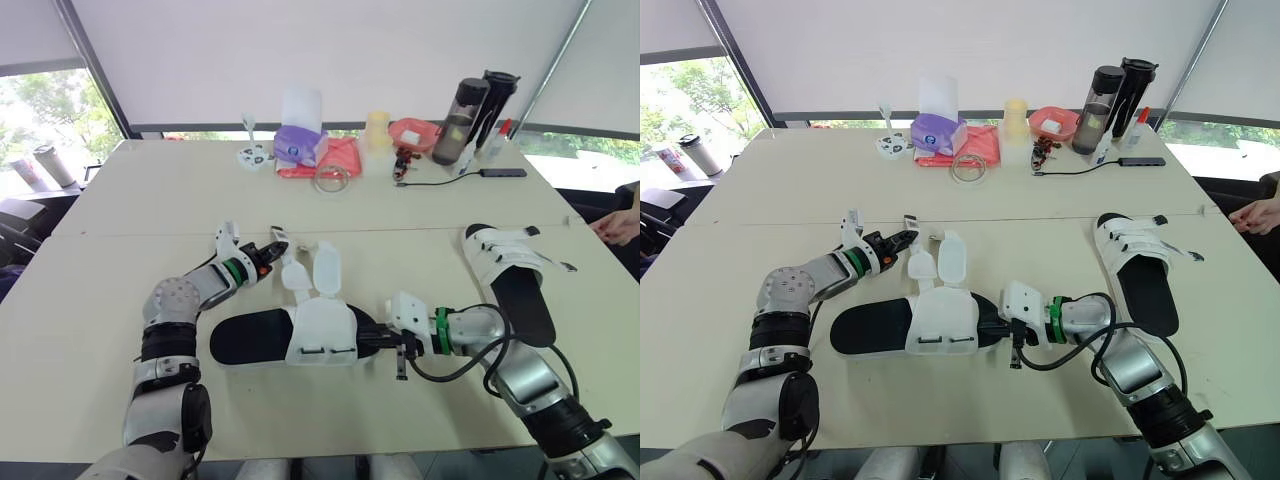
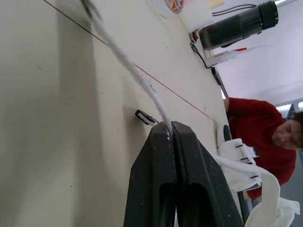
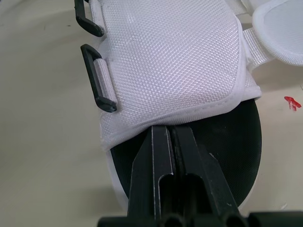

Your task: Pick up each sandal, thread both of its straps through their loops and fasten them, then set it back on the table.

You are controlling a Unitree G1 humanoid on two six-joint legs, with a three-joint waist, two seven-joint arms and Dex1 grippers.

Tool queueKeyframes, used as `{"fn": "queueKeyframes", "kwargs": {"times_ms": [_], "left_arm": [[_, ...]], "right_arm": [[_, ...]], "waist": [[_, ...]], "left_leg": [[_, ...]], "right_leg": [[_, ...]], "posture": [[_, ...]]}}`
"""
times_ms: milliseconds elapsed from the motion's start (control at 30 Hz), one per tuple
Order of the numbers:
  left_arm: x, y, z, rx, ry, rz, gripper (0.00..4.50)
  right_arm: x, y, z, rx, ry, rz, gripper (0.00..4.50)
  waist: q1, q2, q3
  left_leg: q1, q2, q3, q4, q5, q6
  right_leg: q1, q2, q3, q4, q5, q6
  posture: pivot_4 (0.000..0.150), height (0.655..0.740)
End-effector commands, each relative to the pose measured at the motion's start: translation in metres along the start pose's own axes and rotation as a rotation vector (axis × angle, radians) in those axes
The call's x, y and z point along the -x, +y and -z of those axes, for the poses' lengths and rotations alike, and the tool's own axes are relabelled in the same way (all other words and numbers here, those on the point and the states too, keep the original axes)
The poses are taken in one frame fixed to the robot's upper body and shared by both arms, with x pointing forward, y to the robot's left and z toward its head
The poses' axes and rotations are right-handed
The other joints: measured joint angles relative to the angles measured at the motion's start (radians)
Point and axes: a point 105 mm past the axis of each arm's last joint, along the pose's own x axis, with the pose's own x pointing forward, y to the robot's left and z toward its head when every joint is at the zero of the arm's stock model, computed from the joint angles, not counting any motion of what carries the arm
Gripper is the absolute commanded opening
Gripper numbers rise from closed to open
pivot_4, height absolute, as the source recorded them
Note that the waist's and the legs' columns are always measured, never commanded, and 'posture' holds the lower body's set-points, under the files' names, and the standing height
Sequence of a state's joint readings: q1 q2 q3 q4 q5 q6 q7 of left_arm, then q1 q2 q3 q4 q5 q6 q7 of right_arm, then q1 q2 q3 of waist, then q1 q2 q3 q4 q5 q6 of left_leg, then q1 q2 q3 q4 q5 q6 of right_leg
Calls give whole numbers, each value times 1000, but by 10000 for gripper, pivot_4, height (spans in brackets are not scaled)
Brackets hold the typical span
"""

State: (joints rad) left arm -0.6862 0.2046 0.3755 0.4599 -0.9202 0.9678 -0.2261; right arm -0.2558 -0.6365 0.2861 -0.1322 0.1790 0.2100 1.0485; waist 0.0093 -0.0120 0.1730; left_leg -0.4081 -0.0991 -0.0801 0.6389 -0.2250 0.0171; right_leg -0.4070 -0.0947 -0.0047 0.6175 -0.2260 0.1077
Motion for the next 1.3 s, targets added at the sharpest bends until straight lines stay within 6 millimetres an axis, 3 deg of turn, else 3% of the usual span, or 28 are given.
{"fn": "queueKeyframes", "kwargs": {"times_ms": [33, 167, 333, 500, 600, 667, 833, 967, 1067, 1200, 1300], "left_arm": [[2, -20, -16, -156, -52, 67, 237], [15, -69, -28, -708, -148, 238, 237], [34, -104, 4, -1251, -104, 439, 237], [58, -86, 48, -1723, 23, 628, 237], [72, -66, 71, -2062, 29, 790, 237], [77, -64, 77, -2236, -55, 904, 237], [88, -62, 79, -2491, -262, 1139, 237], [87, -56, 74, -2561, -279, 1167, 237], [84, -54, 69, -2586, -277, 1134, 8553], [88, -53, 57, -2606, -328, 1033, 25730], [92, -51, 46, -2594, -378, 929, 25730]], "right_arm": [[-1, -2, 14, -27, 59, 23, 0], [0, -3, 17, -27, 68, 25, 0], [2, -3, 21, -31, 77, 24, 0], [3, -4, 23, -33, 81, 21, 0], [4, -6, 24, -39, 81, 26, 0], [3, -7, 26, -42, 81, 34, 0], [3, -8, 28, -50, 80, 45, 0], [4, -9, 29, -57, 81, 53, 0], [4, -10, 29, -61, 77, 61, 0], [4, -11, 30, -68, 76, 63, 0], [4, -10, 31, -73, 77, 65, 0]], "waist": [[0, 0, 0], [0, -1, 0], [1, 0, 0], [2, 1, 0], [4, 1, 0], [4, 1, 0], [5, 1, 0], [4, 1, -1], [5, 1, -1], [5, 1, -1], [4, 1, -1]], "left_leg": [[0, 0, 0, 0, 0, 0], [0, 0, 1, -4, 1, -2], [0, 0, 1, -10, 2, -3], [0, 1, 1, -12, 2, -3], [-1, 2, 1, -12, 2, -3], [-1, 3, 2, -12, 2, -3], [-2, 6, 3, -16, 2, -3], [-1, 6, 4, -15, 2, -2], [-1, 6, 4, -16, 2, -2], [0, 5, 4, -15, 2, -2], [1, 6, 4, -14, 2, -2]], "right_leg": [[0, 0, 0, 0, 0, 0], [-1, 0, 0, -2, 1, -2], [-2, -1, 1, -6, 1, -3], [-2, -1, 1, -8, 0, -4], [-2, -1, 1, -8, 0, -4], [-2, -2, 1, -9, 0, -4], [-1, -1, -2, -18, -1, -3], [-2, -1, -4, -18, 4, -4], [-2, -1, -5, -18, 7, 0], [-1, -1, -5, -18, 8, 2], [-1, -1, -6, -18, 8, 3]], "posture": [[1500, 7400], [1500, 7400], [1500, 7400], [1500, 7400], [1500, 7400], [1500, 7400], [1500, 7400], [1500, 7400], [1500, 7400], [1500, 7400], [1500, 7400]]}}
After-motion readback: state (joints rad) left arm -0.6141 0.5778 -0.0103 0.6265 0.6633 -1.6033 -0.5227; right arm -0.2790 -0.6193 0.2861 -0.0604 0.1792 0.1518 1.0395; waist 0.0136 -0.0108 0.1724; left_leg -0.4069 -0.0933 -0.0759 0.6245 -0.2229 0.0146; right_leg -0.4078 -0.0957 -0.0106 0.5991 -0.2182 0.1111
